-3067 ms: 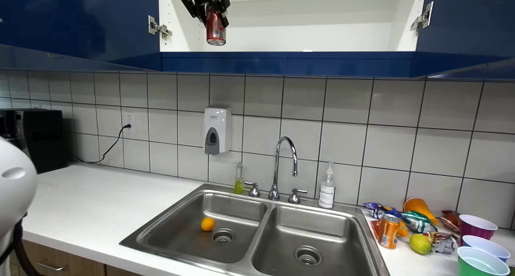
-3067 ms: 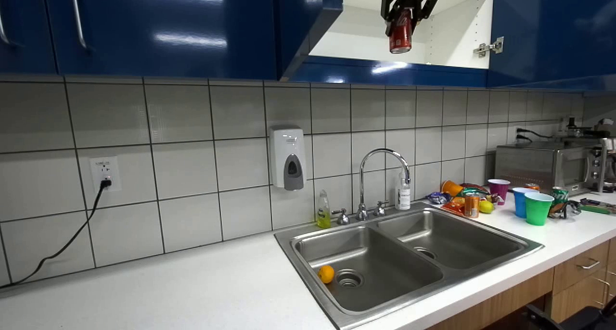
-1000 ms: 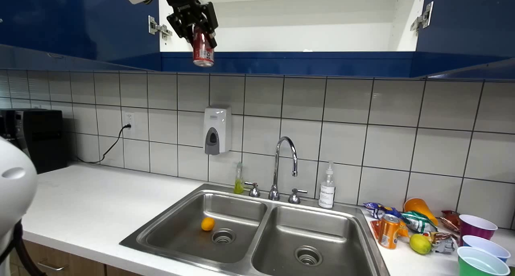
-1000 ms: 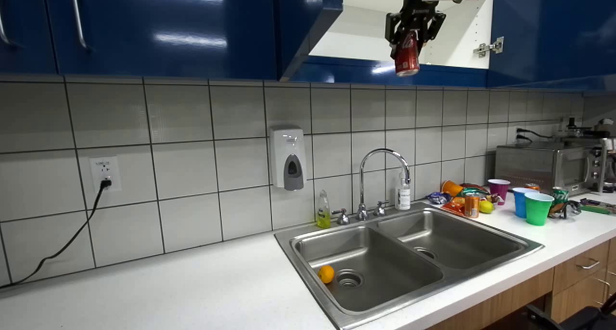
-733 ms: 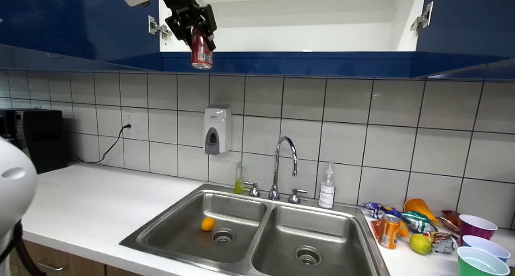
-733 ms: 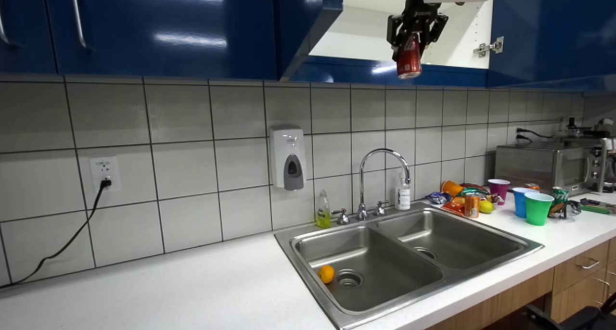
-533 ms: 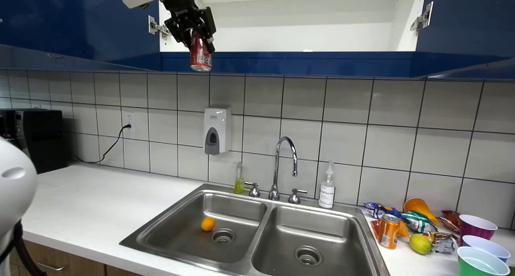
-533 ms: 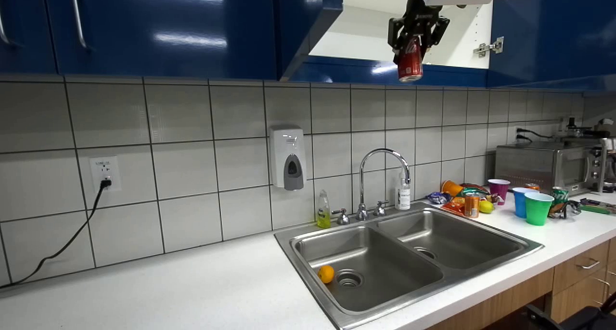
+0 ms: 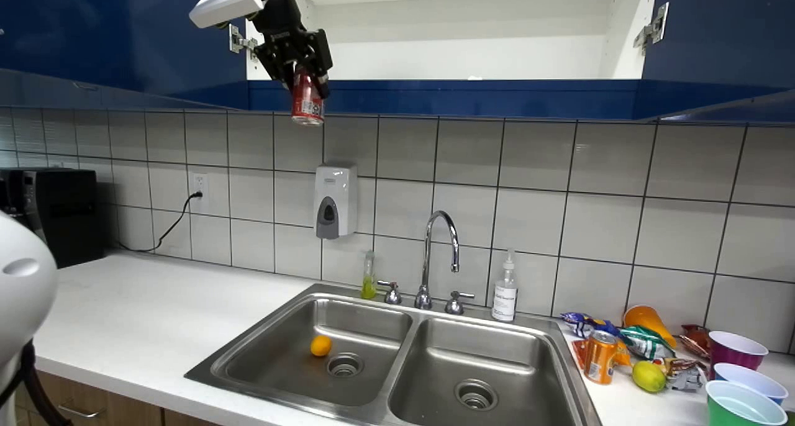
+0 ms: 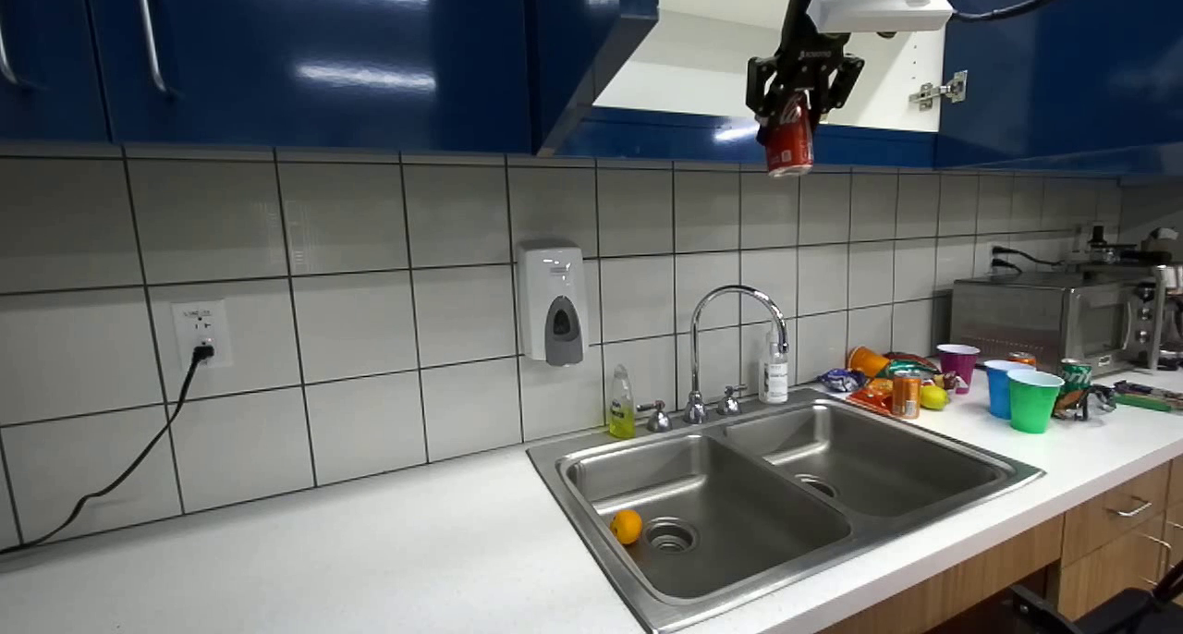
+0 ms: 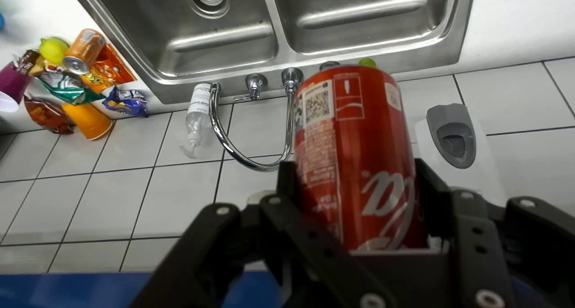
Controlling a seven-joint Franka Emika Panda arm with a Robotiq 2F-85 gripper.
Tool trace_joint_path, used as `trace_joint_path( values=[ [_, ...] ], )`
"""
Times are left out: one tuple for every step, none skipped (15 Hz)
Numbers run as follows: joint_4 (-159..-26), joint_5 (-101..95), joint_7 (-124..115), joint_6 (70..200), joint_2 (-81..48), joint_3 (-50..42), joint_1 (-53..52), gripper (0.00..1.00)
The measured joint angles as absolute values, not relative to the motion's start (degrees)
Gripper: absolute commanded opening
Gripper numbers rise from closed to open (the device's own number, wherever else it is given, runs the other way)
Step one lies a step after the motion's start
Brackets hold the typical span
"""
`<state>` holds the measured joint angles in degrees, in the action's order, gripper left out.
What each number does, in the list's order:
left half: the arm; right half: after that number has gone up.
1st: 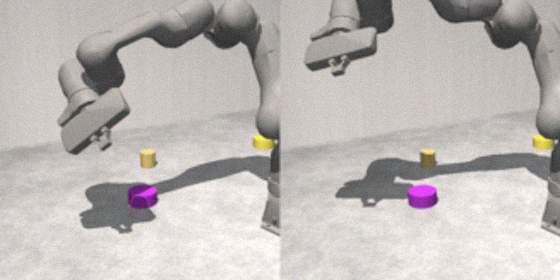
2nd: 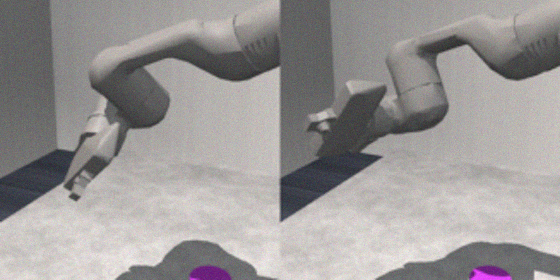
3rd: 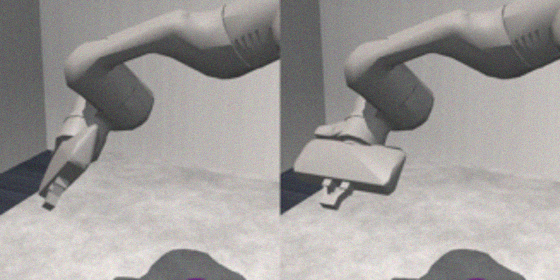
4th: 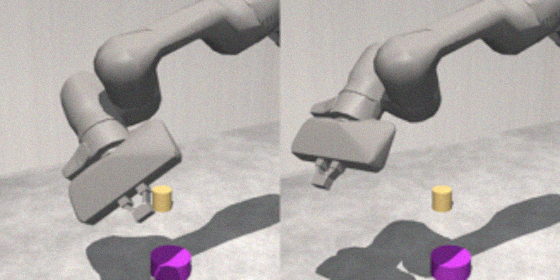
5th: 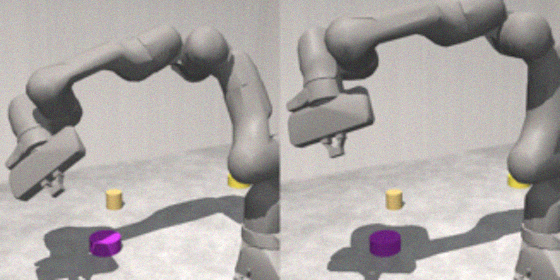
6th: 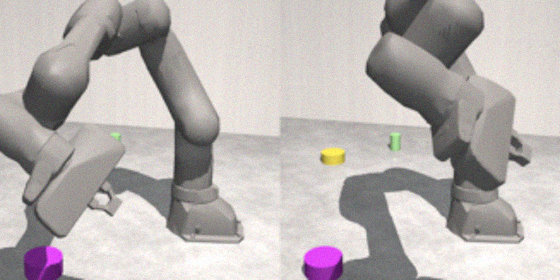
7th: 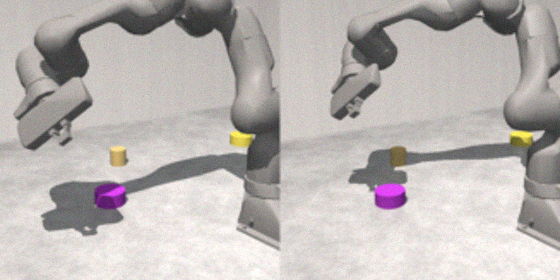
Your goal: Put the red can in the sink on the left.
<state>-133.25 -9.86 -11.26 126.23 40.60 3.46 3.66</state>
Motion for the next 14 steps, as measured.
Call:
trace_joint_path(
  values=[
    [-133.56, -9.8, -11.26, 126.36, 40.53, 3.45, 3.66, 0.38],
    [-133.82, -9.76, -11.26, 126.53, 40.45, 3.45, 3.66, 0.38],
    [-134.09, -9.75, -11.26, 126.78, 40.37, 3.46, 3.66, 0.38],
    [-134.42, -9.74, -11.26, 127.1, 40.3, 3.46, 3.66, 0.38],
    [-134.76, -9.74, -11.26, 127.52, 40.21, 3.46, 3.66, 0.38],
    [-135.09, -9.74, -11.26, 127.92, 40.1, 3.46, 3.66, 0.38],
    [-135.4, -9.74, -11.26, 128.34, 39.95, 3.46, 3.66, 0.38],
    [-135.8, -9.74, -11.26, 128.91, 39.74, 3.47, 3.66, 0.38],
    [-136.23, -9.74, -11.26, 129.59, 39.47, 3.47, 3.66, 0.38],
    [-136.67, -9.74, -11.26, 130.38, 39.1, 3.47, 3.66, 0.38],
    [-137.06, -9.74, -11.26, 131.08, 38.66, 3.48, 3.66, 0.38],
    [-137.47, -9.74, -11.26, 131.91, 38.14, 3.49, 3.66, 0.38],
    [-137.82, -9.74, -11.26, 132.69, 37.57, 3.52, 3.66, 0.38],
    [-138.12, -9.74, -11.26, 133.44, 36.89, 3.57, 3.66, 0.38]
  ],
)
